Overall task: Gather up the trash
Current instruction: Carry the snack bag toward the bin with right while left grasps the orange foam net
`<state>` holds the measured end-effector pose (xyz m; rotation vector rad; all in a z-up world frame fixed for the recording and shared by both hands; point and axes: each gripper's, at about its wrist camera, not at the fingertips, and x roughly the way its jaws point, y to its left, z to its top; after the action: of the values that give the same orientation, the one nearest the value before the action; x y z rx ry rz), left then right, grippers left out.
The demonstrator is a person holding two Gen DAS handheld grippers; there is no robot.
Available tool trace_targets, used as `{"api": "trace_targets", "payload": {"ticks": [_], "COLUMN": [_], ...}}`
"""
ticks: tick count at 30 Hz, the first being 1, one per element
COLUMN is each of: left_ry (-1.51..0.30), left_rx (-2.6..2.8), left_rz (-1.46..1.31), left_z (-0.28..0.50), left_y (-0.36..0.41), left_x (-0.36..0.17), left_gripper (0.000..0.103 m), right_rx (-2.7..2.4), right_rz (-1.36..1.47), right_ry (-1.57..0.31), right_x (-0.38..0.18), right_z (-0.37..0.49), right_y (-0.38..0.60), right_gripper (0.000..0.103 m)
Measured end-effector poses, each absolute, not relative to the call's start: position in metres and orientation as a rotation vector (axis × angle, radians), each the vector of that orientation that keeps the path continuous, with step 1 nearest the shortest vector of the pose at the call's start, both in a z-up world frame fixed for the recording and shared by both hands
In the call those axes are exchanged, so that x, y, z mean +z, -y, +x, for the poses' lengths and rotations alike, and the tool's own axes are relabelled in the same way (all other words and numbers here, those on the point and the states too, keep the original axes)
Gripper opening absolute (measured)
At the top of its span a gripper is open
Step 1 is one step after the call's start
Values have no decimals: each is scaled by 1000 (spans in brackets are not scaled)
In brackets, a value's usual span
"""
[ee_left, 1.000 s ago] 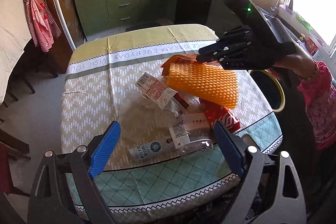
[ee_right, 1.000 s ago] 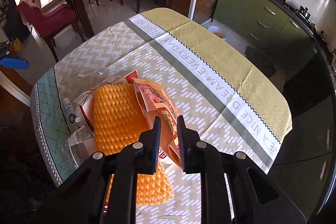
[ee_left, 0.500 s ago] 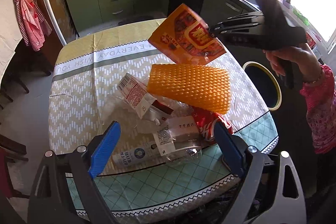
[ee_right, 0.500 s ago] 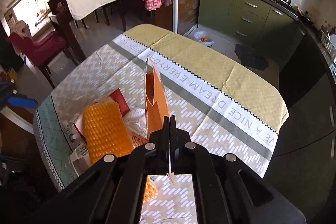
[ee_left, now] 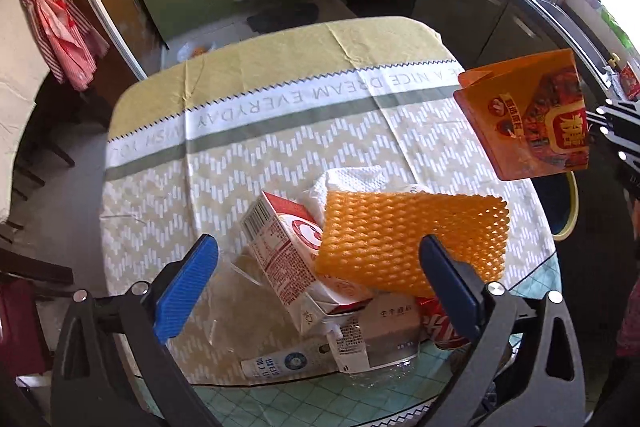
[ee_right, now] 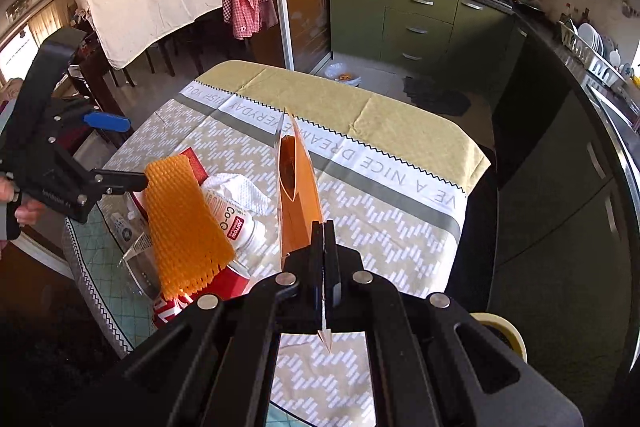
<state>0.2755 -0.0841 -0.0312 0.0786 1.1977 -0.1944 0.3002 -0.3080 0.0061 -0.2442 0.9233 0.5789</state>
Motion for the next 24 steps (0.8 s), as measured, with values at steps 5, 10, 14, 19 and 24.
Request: {"api": "trace_targets", "payload": {"ticks": [5,10,14,19,24], "left_ry": [-1251,-1299,-1300,-1247,-1174], "left_rx": [-317,-375,-384,-428,-458], "left_rz": [-15,-39,-64,-75,-54], "left_z": [277,277,277,269,257], "left_y": [86,97,97,98,104], "left_x": [-41,-49,-50,-35,-6], "left_gripper": [86,52,25,14,10], "right_rx": [576,580,565,537,500], "right_rz": [-233,-226,-224,-199,-167], "right_ry": [-928,-924,-911,-897,-880], "right_x": [2,3,7,16,25], "right_z": [301,300,296,293,285], "right_y": [311,309,311,326,346], "right_gripper": [1,1,1,1,1]}}
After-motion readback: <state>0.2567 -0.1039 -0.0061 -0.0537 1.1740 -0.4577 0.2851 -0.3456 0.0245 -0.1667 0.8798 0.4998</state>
